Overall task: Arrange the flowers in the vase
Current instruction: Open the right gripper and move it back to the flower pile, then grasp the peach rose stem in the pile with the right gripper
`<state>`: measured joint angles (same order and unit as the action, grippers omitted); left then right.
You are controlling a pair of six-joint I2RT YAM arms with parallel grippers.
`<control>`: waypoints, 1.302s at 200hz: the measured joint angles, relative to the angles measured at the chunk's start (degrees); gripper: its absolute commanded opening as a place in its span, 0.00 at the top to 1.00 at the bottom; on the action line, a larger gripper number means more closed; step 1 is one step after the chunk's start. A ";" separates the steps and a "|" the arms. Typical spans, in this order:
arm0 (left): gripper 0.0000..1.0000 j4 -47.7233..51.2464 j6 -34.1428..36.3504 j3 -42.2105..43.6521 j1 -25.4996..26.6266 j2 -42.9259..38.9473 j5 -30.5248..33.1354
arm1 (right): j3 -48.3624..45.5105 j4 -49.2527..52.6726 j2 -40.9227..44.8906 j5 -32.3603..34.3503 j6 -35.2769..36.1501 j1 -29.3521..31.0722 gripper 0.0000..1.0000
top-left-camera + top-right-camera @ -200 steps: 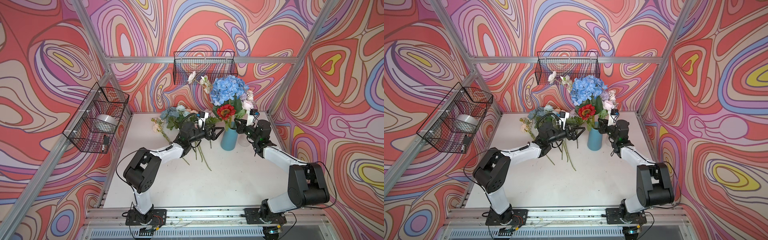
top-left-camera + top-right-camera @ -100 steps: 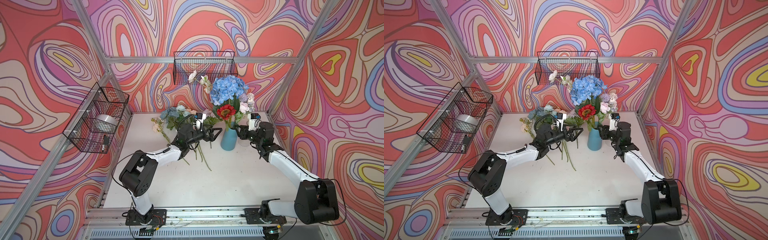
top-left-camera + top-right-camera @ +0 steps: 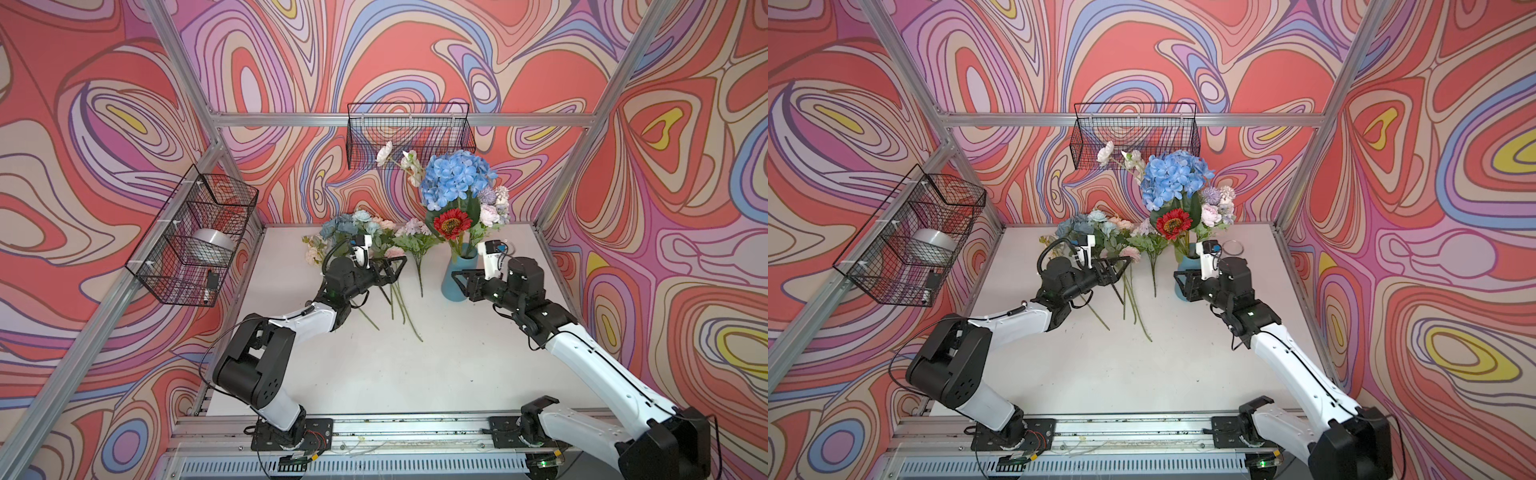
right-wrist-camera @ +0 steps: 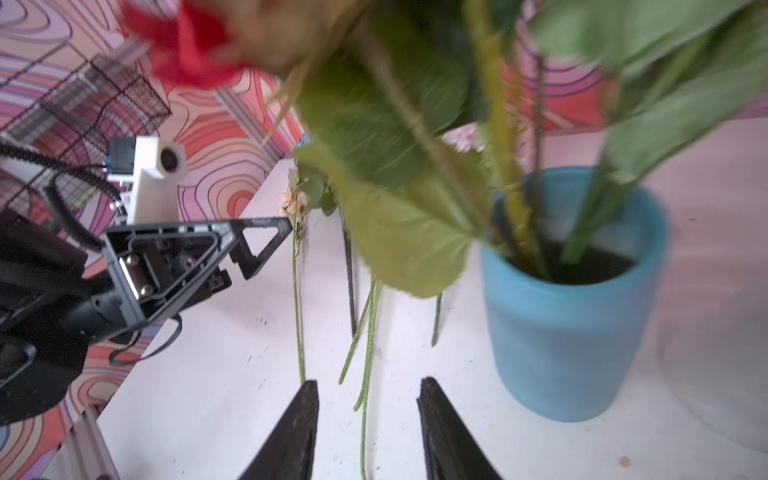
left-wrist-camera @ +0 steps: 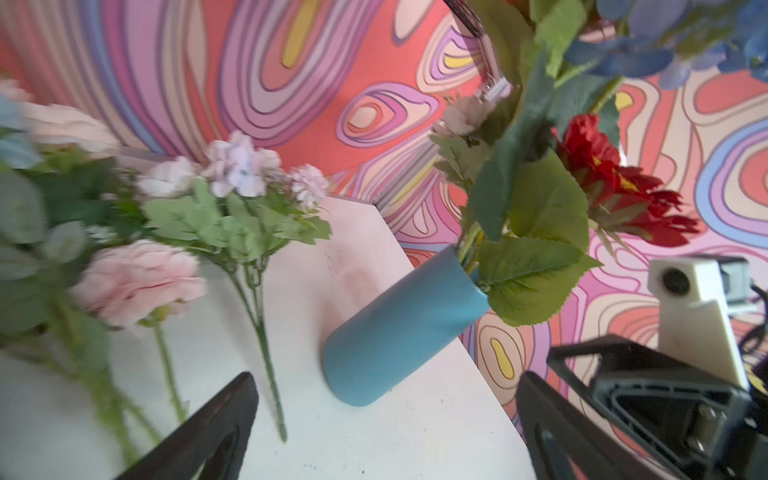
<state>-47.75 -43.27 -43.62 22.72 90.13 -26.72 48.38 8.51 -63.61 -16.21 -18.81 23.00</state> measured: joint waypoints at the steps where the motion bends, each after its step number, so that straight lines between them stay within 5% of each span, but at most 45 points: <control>1: 0.00 0.02 -0.07 0.22 -0.17 -0.20 0.04 | 0.00 -0.04 -0.17 0.09 -0.07 0.31 0.58; 39: 0.00 5.81 -2.54 6.73 -8.48 -7.54 3.93 | 1.27 -2.58 -11.37 4.37 -1.66 13.38 0.58; 85: 0.00 17.20 -1.99 8.52 -14.75 -14.19 9.42 | 13.64 -4.39 -32.17 7.43 -1.44 23.54 0.59; 168: 0.00 21.33 -6.08 18.80 -27.61 -17.42 10.86 | 49.33 3.32 -66.60 12.48 2.71 26.93 0.58; 200: 0.00 20.90 -6.73 19.41 -28.48 -16.76 8.83 | 60.28 8.37 -74.95 15.50 5.01 26.95 0.60; 260: 0.00 19.41 -6.95 19.39 -28.50 -16.74 6.64 | 71.08 13.77 -81.74 18.73 9.55 26.95 1.00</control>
<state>-28.34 -50.22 -24.23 -5.78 73.38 -20.08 119.46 22.28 -145.36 2.52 -9.26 49.95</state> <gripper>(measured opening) 0.998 0.050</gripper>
